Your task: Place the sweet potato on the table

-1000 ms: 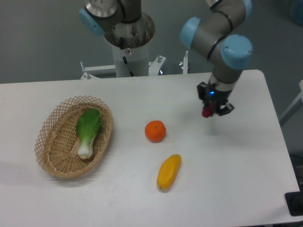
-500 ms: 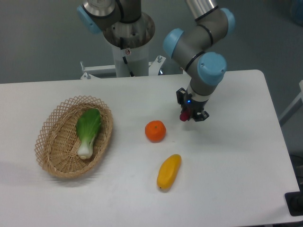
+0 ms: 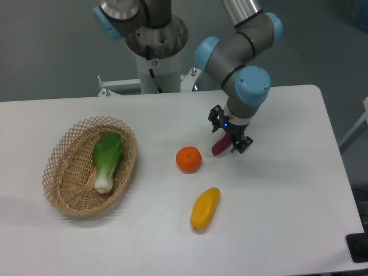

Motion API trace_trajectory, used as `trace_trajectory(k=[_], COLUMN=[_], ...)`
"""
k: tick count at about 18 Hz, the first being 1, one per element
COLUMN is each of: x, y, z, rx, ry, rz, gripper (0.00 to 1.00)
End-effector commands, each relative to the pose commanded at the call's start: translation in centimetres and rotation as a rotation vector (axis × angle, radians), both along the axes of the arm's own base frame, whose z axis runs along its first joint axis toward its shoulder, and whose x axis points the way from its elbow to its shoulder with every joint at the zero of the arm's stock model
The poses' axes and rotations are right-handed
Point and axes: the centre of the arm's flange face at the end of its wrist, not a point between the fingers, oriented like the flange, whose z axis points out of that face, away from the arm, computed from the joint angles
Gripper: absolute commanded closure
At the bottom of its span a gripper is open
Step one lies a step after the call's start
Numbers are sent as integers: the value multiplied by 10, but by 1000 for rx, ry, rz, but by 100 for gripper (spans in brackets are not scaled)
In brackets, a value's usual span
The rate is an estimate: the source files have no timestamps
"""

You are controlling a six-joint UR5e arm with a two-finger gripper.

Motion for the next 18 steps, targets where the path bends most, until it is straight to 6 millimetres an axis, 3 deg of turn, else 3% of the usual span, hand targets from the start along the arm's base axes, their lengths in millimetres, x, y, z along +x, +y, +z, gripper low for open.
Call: trace_trajectory(k=[6, 8, 15, 16, 18], x=[-36, -49, -123, -140, -147], y=[16, 18, -24, -32, -38], z=[37, 40, 54, 63, 68], rx=[38, 44, 30, 29, 23], ry=[77, 88, 145, 146, 132], rz=[3, 9, 96, 116, 128], gripper=[0, 0, 0, 0, 0])
